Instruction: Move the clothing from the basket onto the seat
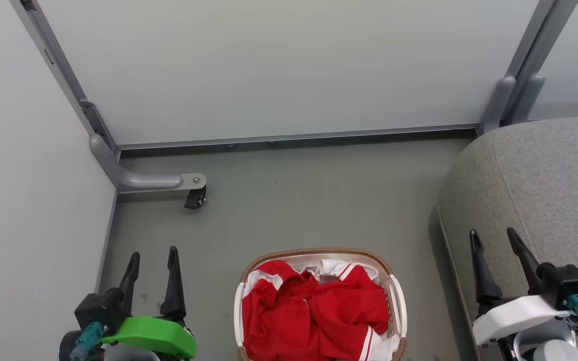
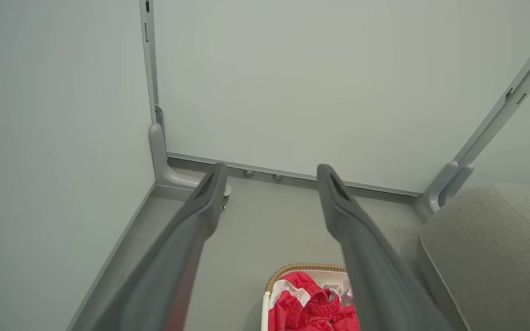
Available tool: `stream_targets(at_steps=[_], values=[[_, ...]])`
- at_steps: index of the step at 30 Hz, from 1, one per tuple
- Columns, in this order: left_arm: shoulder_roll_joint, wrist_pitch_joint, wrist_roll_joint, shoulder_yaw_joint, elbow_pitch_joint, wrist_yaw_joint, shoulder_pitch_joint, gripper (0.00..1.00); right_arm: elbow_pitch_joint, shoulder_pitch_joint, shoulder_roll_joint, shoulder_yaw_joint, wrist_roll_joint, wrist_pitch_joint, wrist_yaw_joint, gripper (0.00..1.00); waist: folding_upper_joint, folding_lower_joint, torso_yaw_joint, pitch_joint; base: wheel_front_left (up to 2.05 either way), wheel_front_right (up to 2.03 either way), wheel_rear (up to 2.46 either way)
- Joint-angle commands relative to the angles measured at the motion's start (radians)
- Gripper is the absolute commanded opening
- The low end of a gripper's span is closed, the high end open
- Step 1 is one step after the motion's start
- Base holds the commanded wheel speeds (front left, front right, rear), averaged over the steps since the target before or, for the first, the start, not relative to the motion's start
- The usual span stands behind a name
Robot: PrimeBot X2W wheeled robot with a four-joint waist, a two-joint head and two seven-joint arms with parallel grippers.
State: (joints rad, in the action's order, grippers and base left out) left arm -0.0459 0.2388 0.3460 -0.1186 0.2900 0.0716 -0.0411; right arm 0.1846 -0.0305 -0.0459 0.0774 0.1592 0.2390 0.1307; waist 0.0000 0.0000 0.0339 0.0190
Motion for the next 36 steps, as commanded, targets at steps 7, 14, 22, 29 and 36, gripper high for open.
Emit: stream_targets(at_steps=[7, 14, 22, 29, 36], values=[[-0.007, 0.021, -0.059, -0.006, 0.016, -0.004, 0.012, 1.0, 0.013, 0.007, -0.007, -0.001, -0.063, 0.019, 0.0, 1.0, 0.0, 0.0, 0.003, 0.002, 0.0, 0.0, 0.0], [-0.007, 0.026, -0.084, -0.014, 0.025, -0.004, 0.01, 1.0, 0.023, 0.006, -0.007, -0.002, -0.089, 0.028, 0.0, 1.0, 0.0, 0.0, 0.005, 0.003, 0.0, 0.0, 0.0], [-0.007, 0.026, -0.073, -0.015, 0.038, -0.004, 0.008, 1.0, 0.032, 0.002, -0.007, 0.002, -0.078, 0.028, 0.0, 1.0, 0.0, 0.0, 0.004, 0.004, 0.0, 0.0, 0.0], [-0.007, 0.026, -0.067, -0.016, 0.048, -0.001, 0.005, 1.0, 0.036, -0.001, -0.007, 0.001, -0.074, 0.028, 0.0, 1.0, 0.0, 0.0, 0.003, 0.006, 0.0, 0.0, 0.0], [-0.007, 0.026, -0.068, -0.017, 0.048, 0.004, -0.003, 1.0, 0.027, -0.006, -0.007, 0.001, -0.073, 0.028, 0.0, 1.0, 0.0, 0.0, 0.001, 0.015, 0.0, 0.0, 0.0]])
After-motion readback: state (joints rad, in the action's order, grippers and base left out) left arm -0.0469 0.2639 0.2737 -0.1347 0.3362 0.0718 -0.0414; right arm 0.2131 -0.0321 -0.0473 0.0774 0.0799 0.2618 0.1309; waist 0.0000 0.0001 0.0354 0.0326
